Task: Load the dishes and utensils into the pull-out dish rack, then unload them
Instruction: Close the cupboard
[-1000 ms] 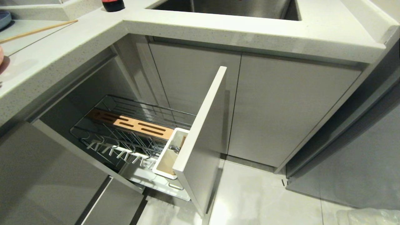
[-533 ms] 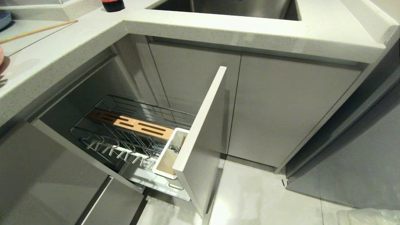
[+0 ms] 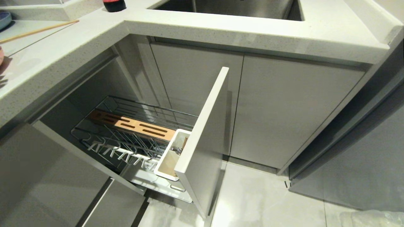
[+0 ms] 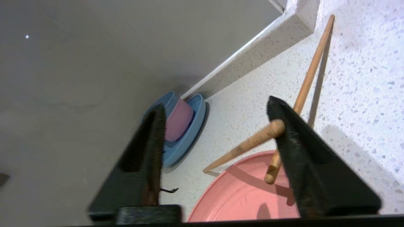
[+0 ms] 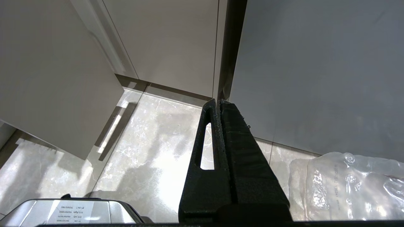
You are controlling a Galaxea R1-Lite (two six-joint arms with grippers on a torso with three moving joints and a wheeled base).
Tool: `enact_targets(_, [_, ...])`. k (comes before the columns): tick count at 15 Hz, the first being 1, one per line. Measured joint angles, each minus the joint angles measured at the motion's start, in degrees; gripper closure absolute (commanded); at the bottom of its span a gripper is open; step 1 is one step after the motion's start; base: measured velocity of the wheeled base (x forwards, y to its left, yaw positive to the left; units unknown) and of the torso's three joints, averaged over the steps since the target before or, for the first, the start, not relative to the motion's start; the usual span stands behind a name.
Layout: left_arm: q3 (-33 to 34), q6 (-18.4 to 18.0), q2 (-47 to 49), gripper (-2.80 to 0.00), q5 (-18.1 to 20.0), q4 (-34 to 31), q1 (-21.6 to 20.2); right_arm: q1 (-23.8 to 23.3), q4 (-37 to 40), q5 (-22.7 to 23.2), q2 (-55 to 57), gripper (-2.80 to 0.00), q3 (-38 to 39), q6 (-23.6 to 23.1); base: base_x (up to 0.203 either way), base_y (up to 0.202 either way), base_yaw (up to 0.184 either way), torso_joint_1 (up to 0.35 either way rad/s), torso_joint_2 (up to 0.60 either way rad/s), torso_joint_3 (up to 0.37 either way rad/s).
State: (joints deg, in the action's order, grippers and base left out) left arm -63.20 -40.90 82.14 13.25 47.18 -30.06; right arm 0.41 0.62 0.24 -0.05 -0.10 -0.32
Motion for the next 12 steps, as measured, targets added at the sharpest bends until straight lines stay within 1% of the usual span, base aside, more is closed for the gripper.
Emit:
enact_targets(11, [-0.10, 0.21, -6.43, -2.80, -0.05, -0.30, 0.95, 0.00, 0.00, 0.00, 0.00, 0.00, 0.00, -0.01, 0.000, 0.000, 0.000, 0.000, 0.00, 0.000])
enact_targets(12, [-0.45, 0.52, -7.21, -1.93, -0.02, -0.95, 1.38, 0.00, 0.00, 0.00, 0.00, 0.00, 0.00, 0.00, 0.000, 0.000, 0.000, 0.000, 0.00, 0.000])
